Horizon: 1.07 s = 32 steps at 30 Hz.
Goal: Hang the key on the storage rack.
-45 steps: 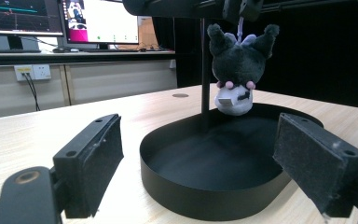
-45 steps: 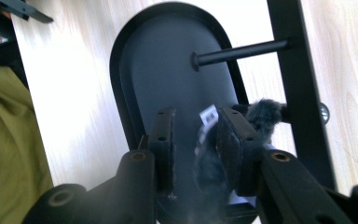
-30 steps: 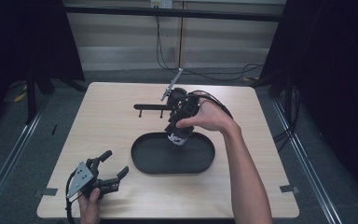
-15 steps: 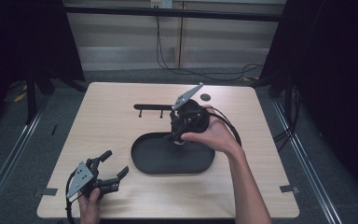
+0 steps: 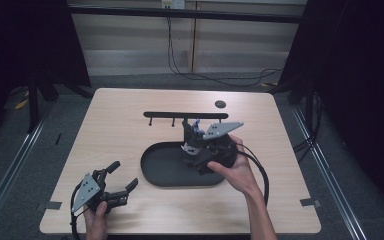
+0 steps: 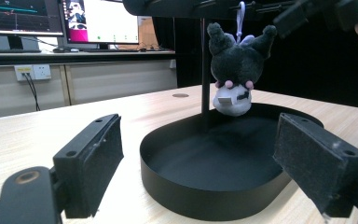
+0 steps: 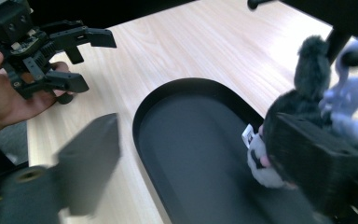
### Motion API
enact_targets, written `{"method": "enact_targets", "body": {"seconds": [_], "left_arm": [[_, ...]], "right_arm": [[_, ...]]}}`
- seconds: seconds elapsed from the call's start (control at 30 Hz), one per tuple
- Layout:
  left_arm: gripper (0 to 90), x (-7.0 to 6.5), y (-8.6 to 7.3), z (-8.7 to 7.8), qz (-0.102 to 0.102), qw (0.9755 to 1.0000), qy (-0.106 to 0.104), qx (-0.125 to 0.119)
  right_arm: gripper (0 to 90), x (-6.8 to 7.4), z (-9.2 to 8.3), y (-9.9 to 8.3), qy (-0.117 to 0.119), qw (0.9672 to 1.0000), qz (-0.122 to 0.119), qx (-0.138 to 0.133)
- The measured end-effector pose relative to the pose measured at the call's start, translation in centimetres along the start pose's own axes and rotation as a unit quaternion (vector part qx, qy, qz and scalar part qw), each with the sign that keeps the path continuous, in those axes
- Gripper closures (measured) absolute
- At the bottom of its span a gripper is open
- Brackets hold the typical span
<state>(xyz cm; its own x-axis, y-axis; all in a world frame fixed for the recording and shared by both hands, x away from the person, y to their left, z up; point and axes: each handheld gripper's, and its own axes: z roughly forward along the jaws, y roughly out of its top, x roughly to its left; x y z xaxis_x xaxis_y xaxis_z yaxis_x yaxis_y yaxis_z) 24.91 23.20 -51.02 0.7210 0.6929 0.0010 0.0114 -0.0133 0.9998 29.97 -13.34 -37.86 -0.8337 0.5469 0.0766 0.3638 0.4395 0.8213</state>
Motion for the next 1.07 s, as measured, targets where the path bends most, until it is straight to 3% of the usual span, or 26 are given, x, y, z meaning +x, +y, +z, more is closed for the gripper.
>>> {"method": "enact_targets", "body": {"seconds": [0.1, 0.23, 0.3, 0.37, 0.43, 0.47, 0.57, 0.67, 0.7, 0.8, 0.87, 0.9, 0.93, 1.0, 1.07], "left_arm": [[15.2, 0.0, 0.0, 0.0, 0.0, 1.0, 0.0, 0.0], [15.2, 0.0, 0.0, 0.0, 0.001, 1.0, -0.001, 0.001], [15.2, 0.0, 0.0, 0.0, 0.001, 1.0, -0.001, 0.001], [15.2, 0.0, 0.0, 0.0, 0.001, 1.0, 0.0, 0.001], [15.2, 0.0, 0.0, 0.0, 0.0, 1.0, 0.0, 0.0], [15.2, 0.0, 0.0, 0.0, 0.001, 1.0, 0.0, 0.001], [15.2, 0.0, 0.0, 0.0, 0.001, 1.0, -0.001, 0.001], [15.2, 0.0, 0.0, 0.0, 0.001, 1.0, -0.001, 0.001], [15.2, 0.0, 0.0, 0.0, 0.001, 1.0, -0.001, 0.001], [15.2, 0.0, 0.0, 0.0, 0.0, 1.0, 0.0, 0.001], [15.2, 0.0, 0.0, 0.0, 0.0, 1.0, 0.0, 0.0], [15.2, 0.0, 0.0, 0.0, 0.0, 1.0, 0.0, 0.001], [15.2, 0.0, 0.0, 0.0, 0.0, 1.0, 0.0, 0.0], [15.2, 0.0, 0.0, 0.0, 0.0, 1.0, 0.0, 0.0], [15.2, 0.0, 0.0, 0.0, 0.0, 1.0, 0.0, 0.001]], "right_arm": [[14.0, 0.2, 0.2, -1.8, -0.009, 0.9996, 0.017, -0.019], [13.8, 0.7, 0.6, -4.5, -0.072, 0.9965, 0.023, -0.034], [13.8, 0.9, 0.9, -5.9, -0.094, 0.9941, 0.016, -0.051], [14.0, 1.2, 1.2, -7.4, -0.135, 0.9884, 0.018, -0.067], [14.0, 1.3, 1.7, -8.5, -0.152, 0.9863, 0.021, -0.061], [14.5, 1.5, 2.1, -9.3, -0.174, 0.9827, 0.019, -0.06], [13.7, 1.6, 2.4, -10.7, -0.198, 0.9758, 0.023, -0.091], [13.9, 1.8, 2.7, -11.9, -0.233, 0.9635, 0.022, -0.13], [14.6, 1.9, 2.9, -12.4, -0.246, 0.9578, 0.026, -0.147], [14.2, 2.0, 3.2, -13.2, -0.25, 0.9515, 0.027, -0.177], [15.1, 2.3, 3.2, -13.6, -0.262, 0.9434, 0.027, -0.202], [15.0, 2.3, 3.2, -13.8, -0.267, 0.9376, 0.024, -0.221], [14.8, 2.4, 3.1, -13.9, -0.271, 0.9339, 0.022, -0.233], [13.9, 2.5, 2.9, -14.1, -0.273, 0.9297, 0.02, -0.247], [13.7, 2.6, 2.6, -14.5, -0.276, 0.9212, 0.024, -0.273]]}}
